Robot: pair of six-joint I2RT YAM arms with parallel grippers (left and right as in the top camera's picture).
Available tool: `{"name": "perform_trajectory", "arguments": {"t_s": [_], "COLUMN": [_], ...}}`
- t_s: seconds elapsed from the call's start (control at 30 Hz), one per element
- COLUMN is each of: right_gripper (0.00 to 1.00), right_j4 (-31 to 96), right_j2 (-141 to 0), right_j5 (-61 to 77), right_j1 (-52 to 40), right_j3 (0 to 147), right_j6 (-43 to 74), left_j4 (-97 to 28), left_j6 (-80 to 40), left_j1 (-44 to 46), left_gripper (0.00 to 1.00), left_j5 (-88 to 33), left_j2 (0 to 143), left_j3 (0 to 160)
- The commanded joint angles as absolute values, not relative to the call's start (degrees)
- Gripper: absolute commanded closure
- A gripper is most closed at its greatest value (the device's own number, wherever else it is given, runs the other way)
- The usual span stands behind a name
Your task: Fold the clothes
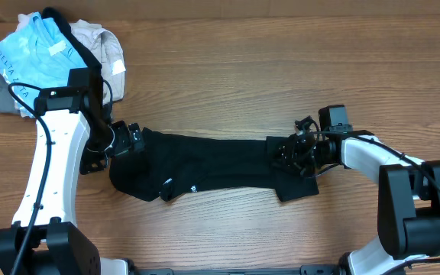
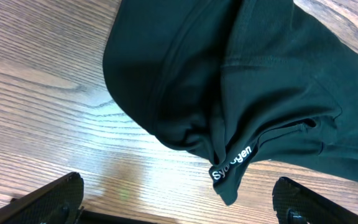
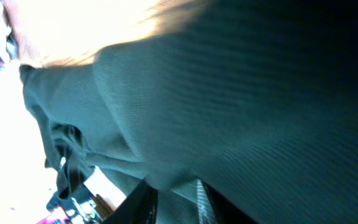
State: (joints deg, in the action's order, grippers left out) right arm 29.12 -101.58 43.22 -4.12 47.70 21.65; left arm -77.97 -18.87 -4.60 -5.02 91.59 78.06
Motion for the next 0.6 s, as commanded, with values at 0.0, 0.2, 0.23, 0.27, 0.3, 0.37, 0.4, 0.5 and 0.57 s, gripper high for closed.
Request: {"name": "perform_trajectory", "arguments": {"t_s": [0.0, 0.2, 0.23, 0.27, 0.3, 0.37, 0.4, 0.5, 0.57], "right_gripper": [0.80, 0.73, 0.67, 0.58, 0.38, 0.01, 0.00, 0.00, 0.00], "right_j4": [32.03, 48.36, 50.96, 53.56, 56.34, 60.47, 62.00, 64.73, 65.49], "right_j2": [-100.22, -92.68, -91.55, -90.54, -89.56, -88.49, -88.20, -88.47, -89.19], "right_j5": [41.91, 41.87, 41.25, 40.01, 38.28, 33.87, 30.94, 23.90, 22.41], "right_j1": [-2.39, -0.54, -0.27, 0.03, 0.51, 1.63, 2.33, 4.93, 6.46], "right_j3": [51.05, 63.09, 65.17, 67.16, 69.28, 71.88, 72.51, 72.10, 70.83], "right_j6": [21.30, 12.14, 11.73, 11.75, 11.75, 11.75, 11.75, 11.75, 11.68], "left_j4": [-77.95, -77.87, -77.78, -77.73, -77.73, -77.82, -77.95, -78.08, -78.00], "left_j6": [-17.72, -17.74, -17.74, -17.74, -17.74, -17.74, -17.74, -17.74, -17.76], "left_j1": [-4.47, -4.47, -4.47, -4.47, -4.47, -4.47, -4.47, -4.47, -4.47], "left_gripper": [0.00, 0.00, 0.01, 0.00, 0.00, 0.00, 0.00, 0.00, 0.00], "left_j5": [-5.78, -5.48, -5.50, -5.50, -5.50, -5.50, -5.50, -5.50, -5.58], "left_j2": [90.74, 90.74, 90.74, 90.74, 90.74, 90.74, 90.74, 90.74, 90.74], "left_j3": [77.95, 77.95, 77.95, 77.95, 77.95, 77.95, 77.95, 77.95, 77.95]}}
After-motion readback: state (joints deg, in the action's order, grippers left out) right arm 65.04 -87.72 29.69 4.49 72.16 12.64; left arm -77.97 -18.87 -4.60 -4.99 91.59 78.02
